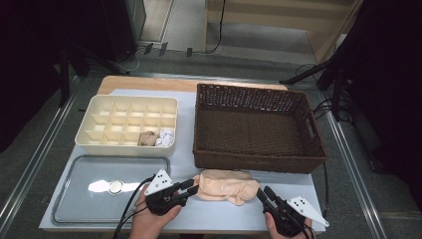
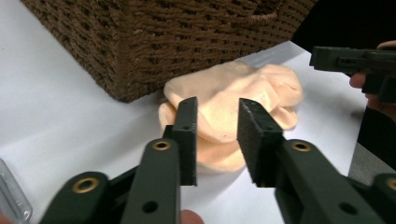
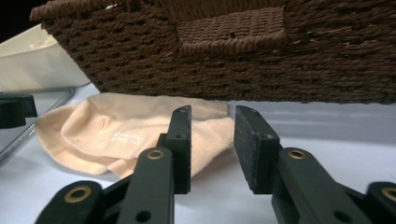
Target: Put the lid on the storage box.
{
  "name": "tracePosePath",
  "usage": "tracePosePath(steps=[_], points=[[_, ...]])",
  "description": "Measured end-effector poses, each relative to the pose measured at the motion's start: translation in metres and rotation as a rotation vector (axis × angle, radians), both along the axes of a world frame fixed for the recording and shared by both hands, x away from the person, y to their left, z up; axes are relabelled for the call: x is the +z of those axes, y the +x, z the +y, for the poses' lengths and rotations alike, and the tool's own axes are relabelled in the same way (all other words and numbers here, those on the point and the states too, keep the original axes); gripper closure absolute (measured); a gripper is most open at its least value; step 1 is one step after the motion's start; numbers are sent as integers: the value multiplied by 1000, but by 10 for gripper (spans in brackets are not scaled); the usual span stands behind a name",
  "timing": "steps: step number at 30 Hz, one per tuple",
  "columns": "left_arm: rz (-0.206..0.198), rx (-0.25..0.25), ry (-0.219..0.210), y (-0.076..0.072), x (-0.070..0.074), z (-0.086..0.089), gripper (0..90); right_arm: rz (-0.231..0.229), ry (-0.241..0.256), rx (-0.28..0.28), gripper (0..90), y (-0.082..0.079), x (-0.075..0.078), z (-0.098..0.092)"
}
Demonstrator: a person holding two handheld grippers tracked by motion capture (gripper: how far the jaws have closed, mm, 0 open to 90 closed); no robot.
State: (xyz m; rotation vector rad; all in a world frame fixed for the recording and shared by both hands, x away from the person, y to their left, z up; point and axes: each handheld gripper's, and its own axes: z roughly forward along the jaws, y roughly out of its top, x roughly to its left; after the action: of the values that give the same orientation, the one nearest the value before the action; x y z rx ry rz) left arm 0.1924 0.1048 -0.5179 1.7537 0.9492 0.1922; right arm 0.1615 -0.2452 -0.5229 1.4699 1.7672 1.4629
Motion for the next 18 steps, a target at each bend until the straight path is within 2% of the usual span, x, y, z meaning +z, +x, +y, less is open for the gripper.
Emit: tracePosePath(steps=[3, 6, 11, 15, 18], points=[[3, 31, -3, 4, 0, -5, 653, -2, -2, -33, 648, 2, 0, 1], [28, 51, 11, 12, -2, -13, 608, 4, -3, -60, 600, 9, -4, 5], [25, 63, 69, 15, -7, -25, 615, 54, -43, -55, 591, 19, -12, 15], [36, 65, 98, 15, -10, -29, 680, 76, -52, -38, 637, 21, -15, 18], [40, 69, 115, 15, -11, -29, 740, 97, -61, -17, 723, 21, -16, 20]])
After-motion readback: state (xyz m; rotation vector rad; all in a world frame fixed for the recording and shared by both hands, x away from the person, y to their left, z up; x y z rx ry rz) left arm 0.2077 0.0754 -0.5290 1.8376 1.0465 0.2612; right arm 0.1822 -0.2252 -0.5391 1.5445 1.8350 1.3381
